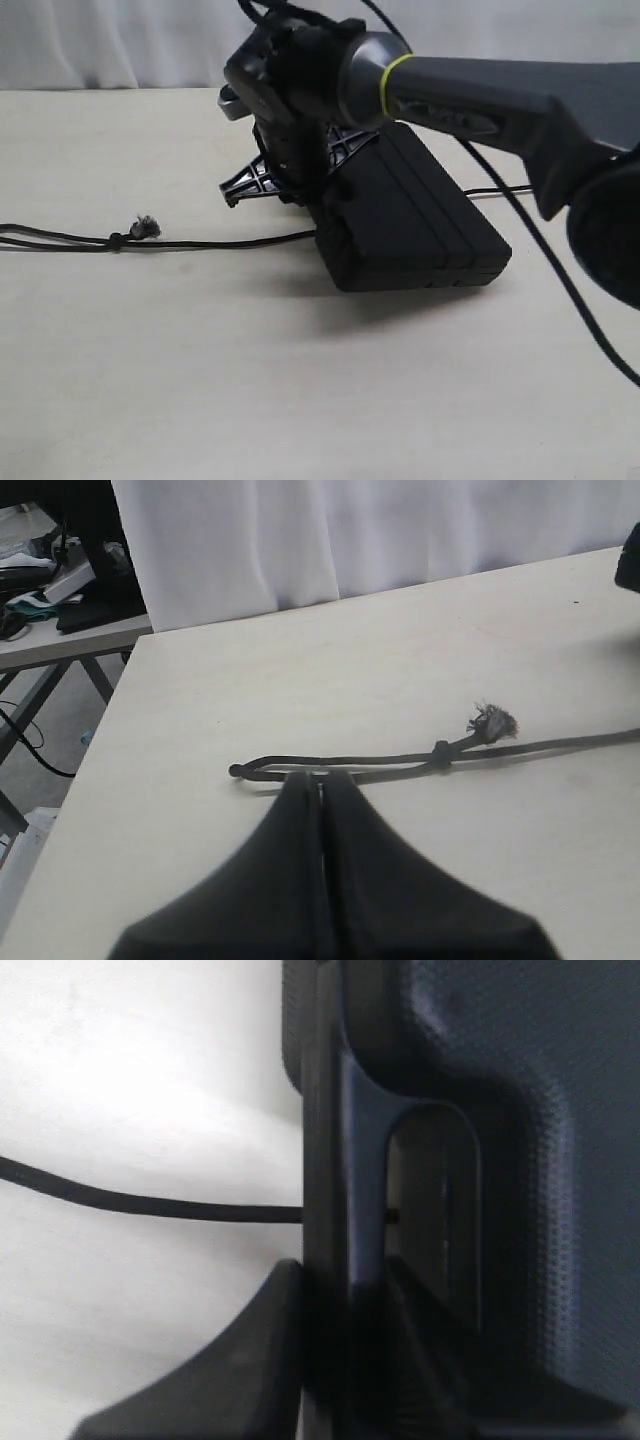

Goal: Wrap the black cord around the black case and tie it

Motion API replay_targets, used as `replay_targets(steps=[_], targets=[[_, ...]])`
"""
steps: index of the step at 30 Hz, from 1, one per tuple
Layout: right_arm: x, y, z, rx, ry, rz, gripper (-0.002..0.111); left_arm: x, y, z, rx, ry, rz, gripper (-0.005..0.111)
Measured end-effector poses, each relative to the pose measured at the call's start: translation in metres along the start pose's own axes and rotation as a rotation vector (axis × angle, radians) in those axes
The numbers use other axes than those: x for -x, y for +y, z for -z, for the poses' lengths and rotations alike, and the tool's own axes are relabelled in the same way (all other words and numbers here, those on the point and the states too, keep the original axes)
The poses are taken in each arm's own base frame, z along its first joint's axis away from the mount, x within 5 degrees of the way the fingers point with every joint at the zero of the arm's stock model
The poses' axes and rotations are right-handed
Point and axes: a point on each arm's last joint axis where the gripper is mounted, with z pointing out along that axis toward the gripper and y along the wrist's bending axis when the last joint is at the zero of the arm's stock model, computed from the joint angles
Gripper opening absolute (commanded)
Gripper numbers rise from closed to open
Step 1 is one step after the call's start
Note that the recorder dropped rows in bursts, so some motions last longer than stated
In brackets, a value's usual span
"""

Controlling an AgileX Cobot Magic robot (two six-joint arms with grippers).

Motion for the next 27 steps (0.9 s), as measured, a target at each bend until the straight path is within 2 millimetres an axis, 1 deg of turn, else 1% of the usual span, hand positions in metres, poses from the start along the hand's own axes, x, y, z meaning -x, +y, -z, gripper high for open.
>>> replay_targets(steps=[5,9,11,12,13,14,15,16,20,23,25,26,27], targets=[[0.004,-0.02,0.032,-0.018,-0.029,-0.014,0.004,0.0,0.0,0.0,0.0,0.0,0.0,0.0],[0.008,-0.047,0.054,-0.029,-0.043,-0.038,0.004,0.0,0.0,0.0,0.0,0.0,0.0,0.0],[0.01,-0.064,0.062,-0.032,-0.049,-0.062,0.004,0.0,0.0,0.0,0.0,0.0,0.0,0.0],[0.012,-0.086,0.068,-0.02,-0.046,-0.098,0.004,0.0,0.0,0.0,0.0,0.0,0.0,0.0],[0.013,-0.097,0.069,-0.014,-0.039,-0.113,0.004,0.0,0.0,0.0,0.0,0.0,0.0,0.0],[0.013,-0.118,0.073,0.021,-0.03,-0.138,0.004,0.0,0.0,0.0,0.0,0.0,0.0,0.0],[0.013,-0.125,0.074,0.037,-0.026,-0.147,0.004,0.0,0.0,0.0,0.0,0.0,0.0,0.0],[0.013,-0.143,0.074,0.084,-0.017,-0.164,0.004,0.0,0.0,0.0,0.0,0.0,0.0,0.0],[0.01,-0.187,0.071,0.207,-0.001,-0.223,0.004,0.0,0.0,0.0,0.0,0.0,0.0,0.0],[0.006,-0.223,0.066,0.203,0.007,-0.293,0.004,0.0,0.0,0.0,0.0,0.0,0.0,0.0],[0.002,-0.242,0.064,0.186,0.012,-0.322,0.004,0.0,0.0,0.0,0.0,0.0,0.0,0.0],[0.0,-0.25,0.063,0.179,0.016,-0.322,0.004,0.0,0.0,0.0,0.0,0.0,0.0,0.0],[-0.001,-0.254,0.062,0.176,0.019,-0.322,0.004,0.0,0.0,0.0,0.0,0.0,0.0,0.0]])
